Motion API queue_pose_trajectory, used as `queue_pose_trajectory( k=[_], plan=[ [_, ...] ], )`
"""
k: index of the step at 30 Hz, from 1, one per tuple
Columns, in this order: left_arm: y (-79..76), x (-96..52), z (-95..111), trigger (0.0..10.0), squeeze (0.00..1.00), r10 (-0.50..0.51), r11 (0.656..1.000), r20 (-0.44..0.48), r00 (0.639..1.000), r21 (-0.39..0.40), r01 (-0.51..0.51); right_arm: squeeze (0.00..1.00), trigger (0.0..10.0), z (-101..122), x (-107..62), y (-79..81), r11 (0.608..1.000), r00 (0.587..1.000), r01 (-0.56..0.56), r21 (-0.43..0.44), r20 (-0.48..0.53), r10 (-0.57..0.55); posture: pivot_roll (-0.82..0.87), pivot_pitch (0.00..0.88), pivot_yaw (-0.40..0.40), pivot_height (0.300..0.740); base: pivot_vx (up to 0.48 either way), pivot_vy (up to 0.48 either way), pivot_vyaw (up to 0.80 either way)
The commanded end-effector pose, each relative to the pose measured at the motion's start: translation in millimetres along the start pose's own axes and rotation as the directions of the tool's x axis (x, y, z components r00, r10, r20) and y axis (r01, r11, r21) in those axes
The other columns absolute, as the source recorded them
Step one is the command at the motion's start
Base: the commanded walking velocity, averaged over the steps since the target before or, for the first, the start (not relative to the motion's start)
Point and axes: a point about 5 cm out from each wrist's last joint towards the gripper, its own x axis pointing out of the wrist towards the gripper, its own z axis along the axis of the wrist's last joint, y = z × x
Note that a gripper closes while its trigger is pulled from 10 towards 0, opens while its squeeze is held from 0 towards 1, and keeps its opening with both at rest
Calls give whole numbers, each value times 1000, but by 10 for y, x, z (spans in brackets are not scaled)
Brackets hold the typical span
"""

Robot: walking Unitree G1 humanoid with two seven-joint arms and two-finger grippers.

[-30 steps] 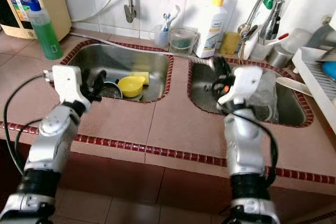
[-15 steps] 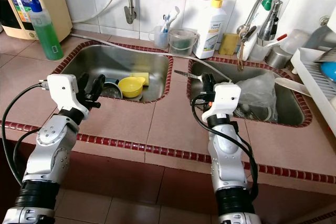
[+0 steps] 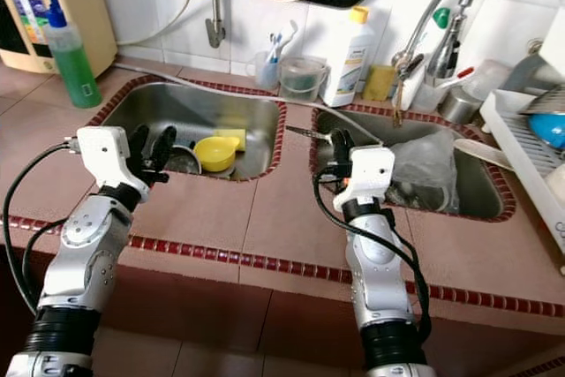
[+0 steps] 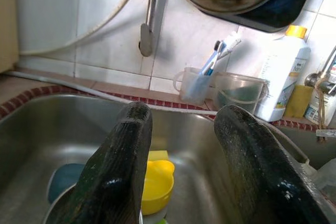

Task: Kitchen organization

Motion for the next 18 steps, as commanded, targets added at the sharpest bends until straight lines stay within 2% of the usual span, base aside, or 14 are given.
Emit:
queue_pose_trajectory(
  k=[1, 18],
  plan=[
    [-40, 14, 24, 10000, 0, -22, 1000, 6, 1000, -5, 22, 0, 10000, 49, 13, -23, 1000, 1000, 5, -11, 14, -5, 101, 0, -107, 740, 307, 0, 0],
    [-61, 8, 3, 10000, 0, -30, 1000, -3, 1000, -9, 30, 0, 10000, 39, -1, -26, 1000, 1000, -3, -15, 4, 3, 98, 0, -115, 740, 311, 0, 0]
  ],
)
